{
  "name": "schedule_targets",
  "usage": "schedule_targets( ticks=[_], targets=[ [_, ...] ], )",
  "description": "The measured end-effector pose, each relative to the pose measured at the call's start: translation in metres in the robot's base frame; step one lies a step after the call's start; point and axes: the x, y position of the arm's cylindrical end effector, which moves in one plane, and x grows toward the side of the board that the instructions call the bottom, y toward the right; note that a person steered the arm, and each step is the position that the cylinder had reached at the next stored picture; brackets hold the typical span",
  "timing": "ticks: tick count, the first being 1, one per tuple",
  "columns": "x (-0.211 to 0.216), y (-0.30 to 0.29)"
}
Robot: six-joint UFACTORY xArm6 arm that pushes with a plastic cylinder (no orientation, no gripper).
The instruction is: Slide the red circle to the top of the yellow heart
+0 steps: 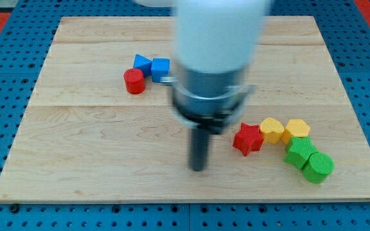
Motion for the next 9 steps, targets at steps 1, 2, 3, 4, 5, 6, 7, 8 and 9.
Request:
schedule_targets(
  ticks=[1, 2, 3, 4, 5, 6, 7, 8, 9],
  targets=[
    [-0.065, -0.091],
    [-0.114, -0.157],
    [-0.155, -0.141],
    [-0.172, -0.132],
    [-0.181, -0.094],
    [-0.113, -0.008],
    [-0.074, 0.080],
    [-0.097, -0.014],
    [-0.124, 0.005]
  ],
)
